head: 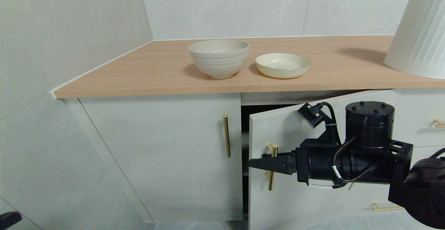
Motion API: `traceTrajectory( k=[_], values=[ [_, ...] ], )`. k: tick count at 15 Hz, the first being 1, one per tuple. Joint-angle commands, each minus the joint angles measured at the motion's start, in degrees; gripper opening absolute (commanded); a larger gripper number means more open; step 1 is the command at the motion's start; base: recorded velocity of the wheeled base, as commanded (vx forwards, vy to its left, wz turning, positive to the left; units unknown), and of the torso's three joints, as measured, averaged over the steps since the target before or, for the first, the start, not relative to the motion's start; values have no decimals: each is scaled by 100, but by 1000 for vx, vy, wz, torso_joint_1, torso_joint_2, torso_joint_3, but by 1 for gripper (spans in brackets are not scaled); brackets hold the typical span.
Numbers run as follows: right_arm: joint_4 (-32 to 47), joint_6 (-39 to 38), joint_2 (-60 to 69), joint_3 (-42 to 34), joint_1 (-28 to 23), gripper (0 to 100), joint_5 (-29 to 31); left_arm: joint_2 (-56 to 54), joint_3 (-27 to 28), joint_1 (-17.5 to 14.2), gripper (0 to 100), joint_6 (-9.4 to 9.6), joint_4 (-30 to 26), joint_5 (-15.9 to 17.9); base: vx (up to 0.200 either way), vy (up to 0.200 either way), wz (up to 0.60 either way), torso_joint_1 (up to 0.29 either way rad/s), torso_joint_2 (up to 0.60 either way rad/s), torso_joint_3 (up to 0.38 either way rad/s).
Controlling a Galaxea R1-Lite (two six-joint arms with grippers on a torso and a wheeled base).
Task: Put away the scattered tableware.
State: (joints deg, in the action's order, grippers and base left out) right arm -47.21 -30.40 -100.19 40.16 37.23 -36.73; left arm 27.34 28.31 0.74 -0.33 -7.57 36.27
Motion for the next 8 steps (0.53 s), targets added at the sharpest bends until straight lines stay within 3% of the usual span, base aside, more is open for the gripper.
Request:
traceTrajectory(
  k=[1, 3, 4, 6, 7, 8],
  values=[
    [-16, -1, 61, -17, 4, 100, -1, 2249, 808, 277, 100, -204, 529, 768, 0, 0, 0, 0, 0, 0],
    [-16, -1, 97, -52, 4, 100, -1, 3022, 509, 523, 100, -644, 1117, 741, 0, 0, 0, 0, 0, 0],
    [-16, -1, 105, -52, 4, 100, -1, 3154, 421, 585, 100, -697, 1223, 715, 0, 0, 0, 0, 0, 0],
    [-16, 8, 123, -52, 4, 100, -1, 3690, 254, 796, 100, -1118, 1689, 232, 0, 0, 0, 0, 0, 0],
    [-16, 8, 123, -52, 4, 100, -1, 3726, 246, 1112, 100, -1496, 1785, 109, 0, 0, 0, 0, 0, 0],
    [-16, 8, 123, -52, 4, 100, -1, 3717, 246, 1270, 100, -1707, 1829, 91, 0, 0, 0, 0, 0, 0]
  ],
)
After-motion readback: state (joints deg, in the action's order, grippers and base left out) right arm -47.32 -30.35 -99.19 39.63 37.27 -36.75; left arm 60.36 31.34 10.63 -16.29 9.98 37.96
